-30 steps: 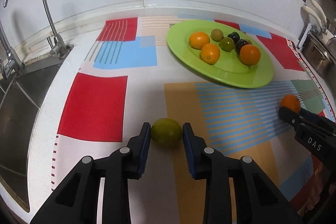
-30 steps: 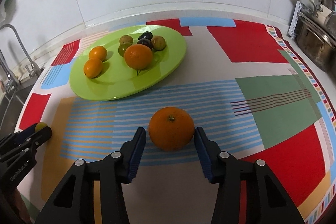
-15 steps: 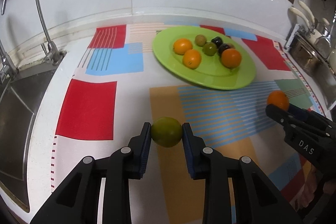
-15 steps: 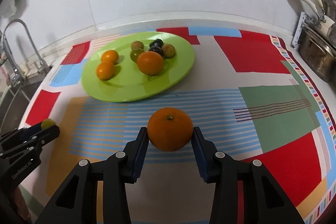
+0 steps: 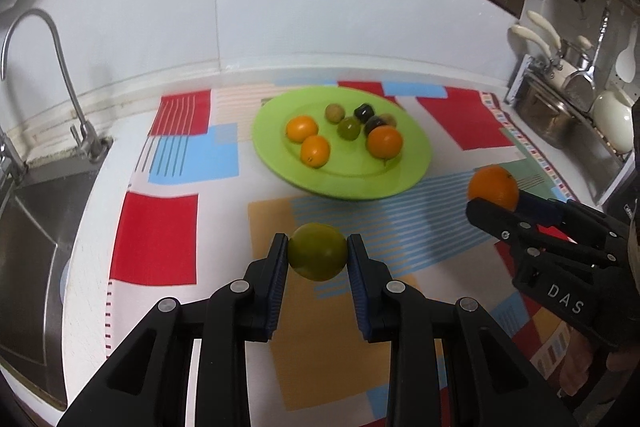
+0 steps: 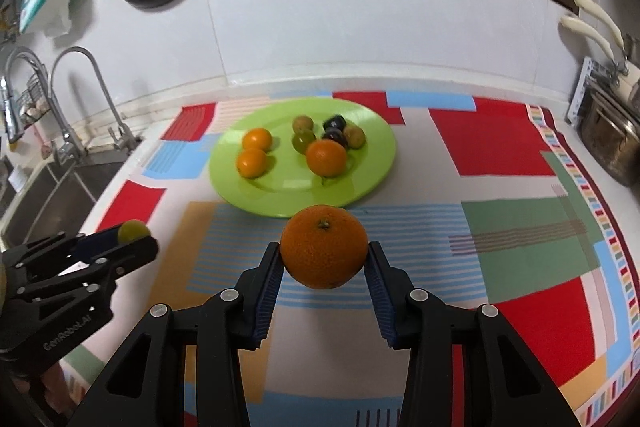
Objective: Organize fruits
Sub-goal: 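Carry both held fruits up and over the green plate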
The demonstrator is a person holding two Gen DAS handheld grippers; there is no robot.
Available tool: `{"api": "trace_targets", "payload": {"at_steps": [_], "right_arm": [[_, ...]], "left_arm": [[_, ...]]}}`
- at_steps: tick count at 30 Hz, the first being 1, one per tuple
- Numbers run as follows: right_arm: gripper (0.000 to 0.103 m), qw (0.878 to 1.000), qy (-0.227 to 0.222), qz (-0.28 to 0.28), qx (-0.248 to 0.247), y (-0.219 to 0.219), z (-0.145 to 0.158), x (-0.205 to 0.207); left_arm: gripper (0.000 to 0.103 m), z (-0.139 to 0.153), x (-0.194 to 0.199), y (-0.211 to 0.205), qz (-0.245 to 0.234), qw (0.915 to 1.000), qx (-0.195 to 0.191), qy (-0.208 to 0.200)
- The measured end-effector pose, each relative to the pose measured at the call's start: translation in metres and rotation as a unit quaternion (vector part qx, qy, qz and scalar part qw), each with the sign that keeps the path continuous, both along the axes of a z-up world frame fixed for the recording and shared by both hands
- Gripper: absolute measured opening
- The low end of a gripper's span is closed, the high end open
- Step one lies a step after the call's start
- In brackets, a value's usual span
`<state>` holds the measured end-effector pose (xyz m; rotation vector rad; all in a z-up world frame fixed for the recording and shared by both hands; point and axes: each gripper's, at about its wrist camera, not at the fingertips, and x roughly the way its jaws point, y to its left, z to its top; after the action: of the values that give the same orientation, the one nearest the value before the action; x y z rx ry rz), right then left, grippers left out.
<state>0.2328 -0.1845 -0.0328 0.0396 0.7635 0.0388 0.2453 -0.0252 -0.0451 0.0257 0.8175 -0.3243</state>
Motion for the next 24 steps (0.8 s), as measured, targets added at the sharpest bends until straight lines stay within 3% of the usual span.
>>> {"api": "trace_targets", "payload": {"at_steps": [13, 24], "right_arm": [[0.043, 0.999, -0.038, 0.027, -0.002, 0.004, 0.037, -0.001], [0.043, 0.998, -0.051, 0.039, -0.004, 0.005, 0.05, 0.013]], "left_arm": [[0.03, 0.034, 0.001, -0.011, -0.018, 0.9988, -0.003, -0.045], [0.03, 0.051, 0.015, -0.018, -0.03, 0.9974, -0.003, -0.065]]}}
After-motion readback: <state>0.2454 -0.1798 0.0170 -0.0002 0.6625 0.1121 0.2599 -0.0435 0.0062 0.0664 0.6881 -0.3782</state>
